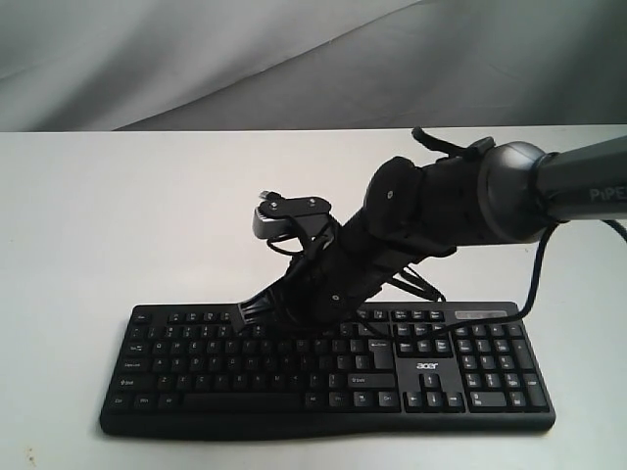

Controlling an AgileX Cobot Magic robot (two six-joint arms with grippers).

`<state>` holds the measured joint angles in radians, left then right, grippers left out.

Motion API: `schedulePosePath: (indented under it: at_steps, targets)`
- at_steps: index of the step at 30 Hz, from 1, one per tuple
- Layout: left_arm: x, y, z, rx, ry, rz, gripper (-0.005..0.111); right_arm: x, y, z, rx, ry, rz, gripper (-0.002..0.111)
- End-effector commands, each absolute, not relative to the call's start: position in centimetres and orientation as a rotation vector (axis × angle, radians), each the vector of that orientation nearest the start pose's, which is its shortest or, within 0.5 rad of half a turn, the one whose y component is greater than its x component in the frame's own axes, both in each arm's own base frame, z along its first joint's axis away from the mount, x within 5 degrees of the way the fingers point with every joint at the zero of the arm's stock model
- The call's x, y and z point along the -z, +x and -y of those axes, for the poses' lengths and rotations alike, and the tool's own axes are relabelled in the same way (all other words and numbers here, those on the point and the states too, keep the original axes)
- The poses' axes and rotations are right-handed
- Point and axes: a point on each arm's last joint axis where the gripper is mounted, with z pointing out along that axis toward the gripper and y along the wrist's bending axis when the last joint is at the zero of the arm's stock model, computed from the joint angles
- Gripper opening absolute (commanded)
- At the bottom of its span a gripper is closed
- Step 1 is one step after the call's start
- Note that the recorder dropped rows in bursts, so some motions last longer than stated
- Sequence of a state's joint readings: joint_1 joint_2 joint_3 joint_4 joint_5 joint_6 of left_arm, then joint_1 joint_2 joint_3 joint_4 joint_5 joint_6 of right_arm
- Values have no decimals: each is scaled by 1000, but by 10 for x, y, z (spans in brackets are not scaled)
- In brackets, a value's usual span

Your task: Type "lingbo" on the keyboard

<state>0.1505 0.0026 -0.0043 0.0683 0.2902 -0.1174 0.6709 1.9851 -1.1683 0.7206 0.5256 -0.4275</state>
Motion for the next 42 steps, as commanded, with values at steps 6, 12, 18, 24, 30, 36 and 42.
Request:
schedulePosePath:
  at_steps: [6, 12, 18, 24, 30, 36, 42]
  targets:
    - [-187, 54, -10, -79, -203, -1758, 1, -140, 287, -265, -672, -738, -2693, 0]
    - [-187, 54, -10, -79, -203, -1758, 1, -135, 287, -265, -667, -739, -2707, 0]
    - [-187, 54, -10, -79, -203, -1758, 1, -131, 287, -265, -661, -741, -2715, 0]
    - [-187, 54, -10, -79, -203, -1758, 1, -126, 287, -266, -659, -738, -2725, 0]
    - [-187, 54, -10, -79, -203, -1758, 1, -121, 285, -266, -663, -736, -2761, 0]
    - [-187, 54, -10, -79, -203, -1758, 1, -132, 284, -265, -677, -746, -2743, 0]
    - [-187, 54, -10, -79, -203, -1758, 1, -160, 277, -267, -717, -775, -2686, 0]
